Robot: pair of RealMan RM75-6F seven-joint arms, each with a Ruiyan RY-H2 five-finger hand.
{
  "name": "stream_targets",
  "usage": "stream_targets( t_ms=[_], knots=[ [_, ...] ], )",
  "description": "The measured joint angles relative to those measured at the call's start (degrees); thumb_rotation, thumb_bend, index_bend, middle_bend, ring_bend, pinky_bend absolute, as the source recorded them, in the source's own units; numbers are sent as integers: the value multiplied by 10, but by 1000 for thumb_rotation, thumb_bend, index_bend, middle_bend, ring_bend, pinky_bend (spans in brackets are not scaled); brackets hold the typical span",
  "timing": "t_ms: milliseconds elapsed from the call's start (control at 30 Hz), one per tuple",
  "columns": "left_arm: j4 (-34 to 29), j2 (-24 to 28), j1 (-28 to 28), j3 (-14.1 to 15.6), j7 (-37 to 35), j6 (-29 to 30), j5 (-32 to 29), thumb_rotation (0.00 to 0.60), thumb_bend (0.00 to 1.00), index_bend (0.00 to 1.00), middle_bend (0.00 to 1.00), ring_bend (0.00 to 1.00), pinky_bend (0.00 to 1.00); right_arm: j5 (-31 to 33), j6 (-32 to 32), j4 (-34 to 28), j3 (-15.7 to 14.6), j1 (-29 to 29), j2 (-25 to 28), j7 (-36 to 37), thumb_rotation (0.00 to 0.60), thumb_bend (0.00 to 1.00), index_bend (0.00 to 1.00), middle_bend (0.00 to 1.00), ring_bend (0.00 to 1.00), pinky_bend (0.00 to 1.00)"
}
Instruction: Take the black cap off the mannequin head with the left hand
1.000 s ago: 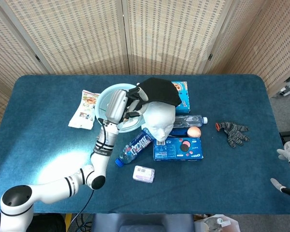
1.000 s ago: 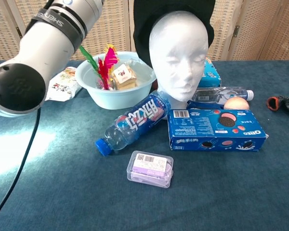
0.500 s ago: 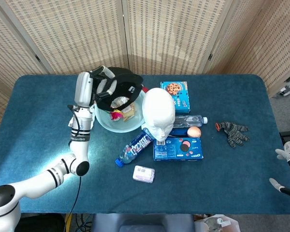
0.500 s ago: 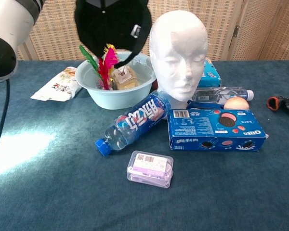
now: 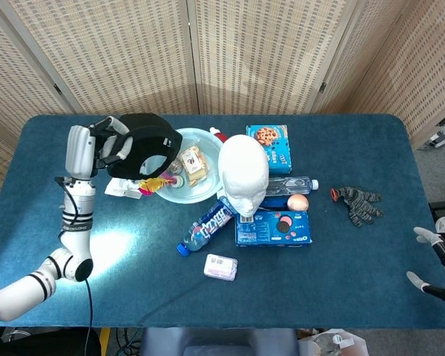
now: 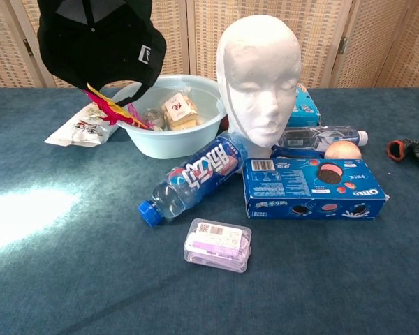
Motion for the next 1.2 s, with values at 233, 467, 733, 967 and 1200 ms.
stream_targets(
  t_ms=[233,467,733,967,1200],
  knots=[
    [-13,37,28,-2,-14,21,-1,600,429,680,1000,1000,1000,-6,0,-6,-1,2,2,-5,600,16,248,362,268,268],
    [-36,77,51,0,-2,35,2,600,429,681,1000,1000,1000,-8,6,-8,-3,0,3,-6,600,16,248,362,268,268],
    [-53,112,87,23,0,50,15,600,429,684,1000,1000,1000,-10,6,-7,-3,1,2,-4,600,15,247,362,268,268],
    [-68,137,117,42,-6,62,26,600,429,686,1000,1000,1000,-13,2,-10,-2,6,1,-7,600,15,248,362,268,268],
    [-62,125,132,77,-12,61,44,600,429,688,1000,1000,1000,-14,-2,-12,-3,10,-1,-10,600,16,247,362,268,268]
  ],
)
